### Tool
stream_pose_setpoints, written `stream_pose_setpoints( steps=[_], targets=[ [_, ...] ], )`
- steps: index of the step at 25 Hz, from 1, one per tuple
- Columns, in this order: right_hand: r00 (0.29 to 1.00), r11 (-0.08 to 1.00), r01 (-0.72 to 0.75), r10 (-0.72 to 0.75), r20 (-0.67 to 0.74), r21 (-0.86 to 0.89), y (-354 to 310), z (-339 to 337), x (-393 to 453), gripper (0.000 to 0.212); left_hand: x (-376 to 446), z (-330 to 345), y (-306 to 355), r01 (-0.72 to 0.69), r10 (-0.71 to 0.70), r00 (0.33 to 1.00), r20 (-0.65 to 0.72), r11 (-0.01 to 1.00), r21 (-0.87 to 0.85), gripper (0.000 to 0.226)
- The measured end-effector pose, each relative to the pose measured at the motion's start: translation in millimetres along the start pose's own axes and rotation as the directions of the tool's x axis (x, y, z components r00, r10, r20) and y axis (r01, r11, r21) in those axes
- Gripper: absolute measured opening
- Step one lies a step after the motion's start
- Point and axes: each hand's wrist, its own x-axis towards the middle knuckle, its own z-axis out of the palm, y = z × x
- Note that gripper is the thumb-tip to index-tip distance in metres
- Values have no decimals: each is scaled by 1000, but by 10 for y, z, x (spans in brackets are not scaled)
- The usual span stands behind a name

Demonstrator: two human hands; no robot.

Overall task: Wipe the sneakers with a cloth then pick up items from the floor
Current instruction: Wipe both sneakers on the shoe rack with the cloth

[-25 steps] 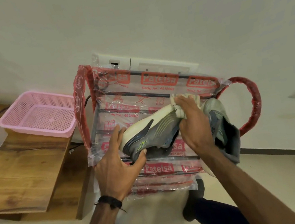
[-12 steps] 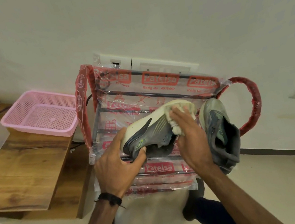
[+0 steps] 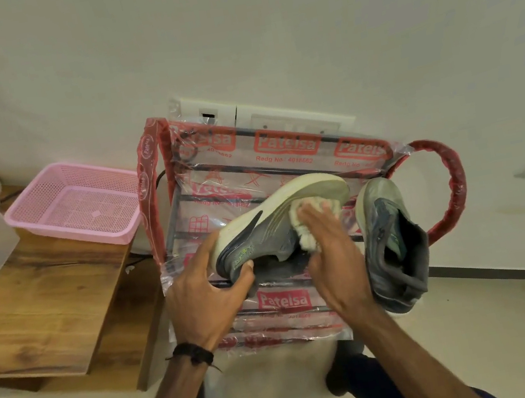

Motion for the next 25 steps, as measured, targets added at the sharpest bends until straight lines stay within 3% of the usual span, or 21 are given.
stream_pose_setpoints(
  steps=[1, 3, 6, 8, 12, 14, 16, 18, 19, 25],
  targets=[
    [998, 998, -65, 65, -17, 4, 16, -11, 83, 88, 2, 8, 0, 6, -6, 1000, -1, 1000, -5, 77],
    [999, 999, -54, 54, -9, -1, -159, 33, 24, 89, 17, 15, -21, 31, -31, 999, -7, 999, -21, 75],
    [964, 967, 254, -252, 87, -10, -434, 96, -430, 92, 28, 0, -73, 50, -51, 999, -12, 999, -19, 76],
    [939, 942, 334, -331, 92, -25, -364, 69, -439, 91, 17, -21, -66, 20, -20, 1000, -5, 1000, 4, 77],
    [999, 1000, -17, 17, -32, -12, -57, 14, 99, 89, -21, 5, 17, -31, 31, 999, -10, 999, 27, 77],
    [995, 995, -93, 95, -45, 42, -230, 77, 116, 87, -15, 8, 15, 3, -2, 1000, -24, 1000, 25, 76],
    [998, 998, 55, -55, 3, 41, -419, 154, -101, 88, 17, -1, -36, 52, -52, 999, -16, 999, 7, 76],
    [949, 952, 307, -306, 69, 7, -432, 144, -239, 88, 39, -7, -93, 74, -74, 997, 8, 997, -5, 77],
    [929, 931, 364, -361, 83, -31, -349, 110, -175, 88, 41, -9, -103, 69, -69, 998, 13, 998, 0, 76],
    [995, 992, 29, -40, -93, -122, 25, -68, 600, 83, 8, 17, 25, 29, -28, 1000, -14, 998, 58, 74]
  ],
)
